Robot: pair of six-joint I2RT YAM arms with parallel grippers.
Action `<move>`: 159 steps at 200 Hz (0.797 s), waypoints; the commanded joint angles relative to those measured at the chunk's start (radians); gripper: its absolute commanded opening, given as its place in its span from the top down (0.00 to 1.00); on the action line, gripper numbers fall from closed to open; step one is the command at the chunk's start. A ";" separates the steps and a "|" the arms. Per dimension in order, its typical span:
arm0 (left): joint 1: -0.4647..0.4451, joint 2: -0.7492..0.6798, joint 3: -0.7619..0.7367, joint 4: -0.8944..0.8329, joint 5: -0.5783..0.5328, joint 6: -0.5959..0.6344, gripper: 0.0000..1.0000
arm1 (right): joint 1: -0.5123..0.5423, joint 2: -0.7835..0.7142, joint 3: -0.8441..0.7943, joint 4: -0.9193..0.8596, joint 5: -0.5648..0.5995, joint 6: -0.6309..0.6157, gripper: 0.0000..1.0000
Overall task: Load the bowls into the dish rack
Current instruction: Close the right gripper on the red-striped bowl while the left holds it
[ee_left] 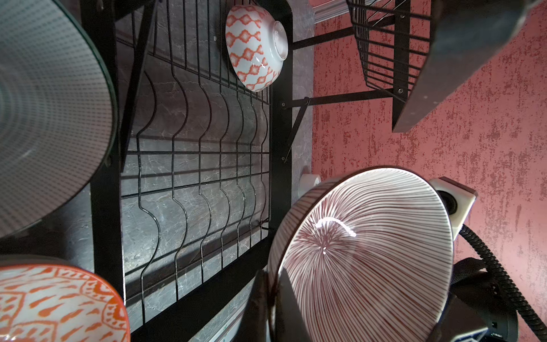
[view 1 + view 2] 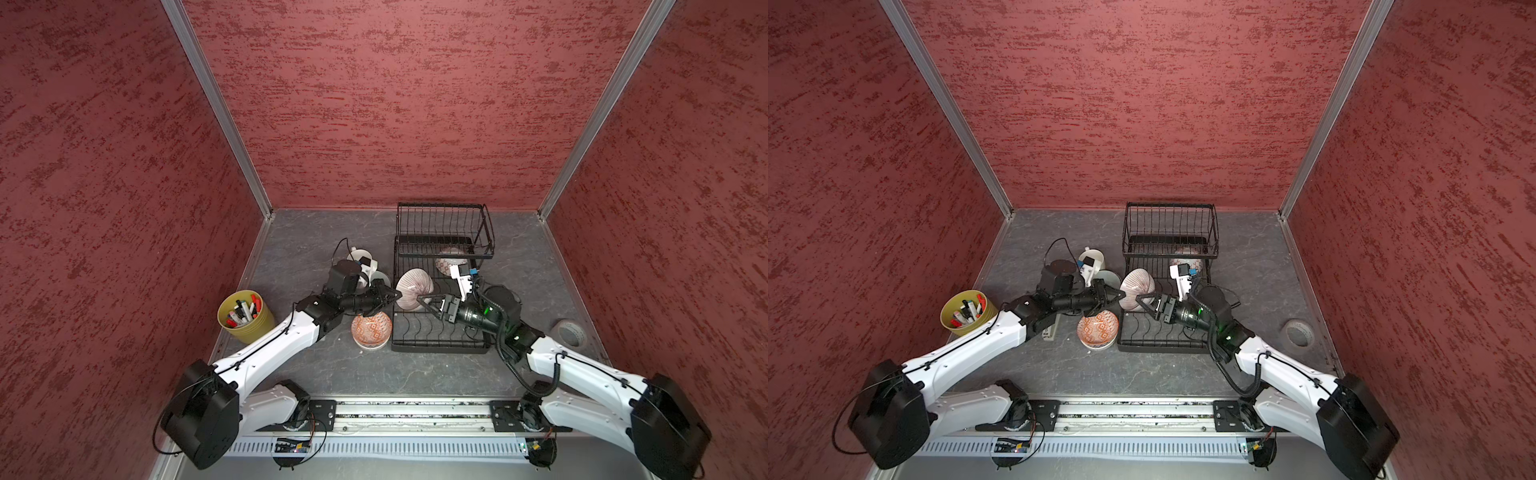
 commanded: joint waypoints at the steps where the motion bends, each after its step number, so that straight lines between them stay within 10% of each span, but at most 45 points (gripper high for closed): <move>1: -0.006 0.005 0.002 0.073 0.029 -0.008 1.00 | -0.003 0.004 -0.009 0.053 -0.008 0.014 0.26; 79: -0.007 0.020 -0.006 0.069 0.027 0.007 1.00 | -0.003 -0.023 -0.020 0.002 0.027 -0.013 0.31; 159: -0.007 0.062 -0.007 0.068 0.027 0.012 0.78 | -0.003 -0.039 -0.018 -0.084 0.081 -0.060 0.33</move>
